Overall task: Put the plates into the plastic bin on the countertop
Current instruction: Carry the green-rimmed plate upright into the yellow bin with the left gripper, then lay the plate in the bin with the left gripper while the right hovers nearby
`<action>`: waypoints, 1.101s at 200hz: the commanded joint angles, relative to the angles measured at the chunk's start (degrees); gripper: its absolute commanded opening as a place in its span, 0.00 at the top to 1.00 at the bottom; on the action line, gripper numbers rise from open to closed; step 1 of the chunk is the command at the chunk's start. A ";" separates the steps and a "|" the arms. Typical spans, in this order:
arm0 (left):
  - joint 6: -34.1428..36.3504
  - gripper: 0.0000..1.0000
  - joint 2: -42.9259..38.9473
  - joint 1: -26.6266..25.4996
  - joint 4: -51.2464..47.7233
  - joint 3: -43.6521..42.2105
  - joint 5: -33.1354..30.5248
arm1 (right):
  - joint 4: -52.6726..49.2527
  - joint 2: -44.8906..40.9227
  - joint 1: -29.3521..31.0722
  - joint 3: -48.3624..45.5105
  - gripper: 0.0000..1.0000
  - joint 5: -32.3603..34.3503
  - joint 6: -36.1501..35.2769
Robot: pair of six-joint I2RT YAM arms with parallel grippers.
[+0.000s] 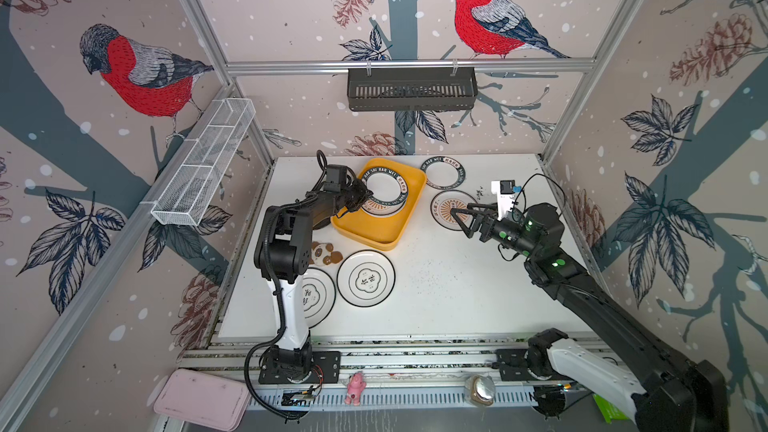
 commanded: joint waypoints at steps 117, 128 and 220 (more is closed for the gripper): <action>-0.08 0.87 -1.20 -0.76 2.42 -3.82 -1.01 | 1.93 2.15 -1.06 0.41 0.00 1.30 -1.07; -0.02 0.82 -1.07 -0.91 2.02 -3.60 -1.03 | 1.86 2.02 -1.19 0.23 0.01 1.48 -0.97; 4.96 0.46 -1.89 -1.97 -5.77 -0.27 -6.36 | 1.61 2.42 -1.40 0.04 0.00 2.44 -0.71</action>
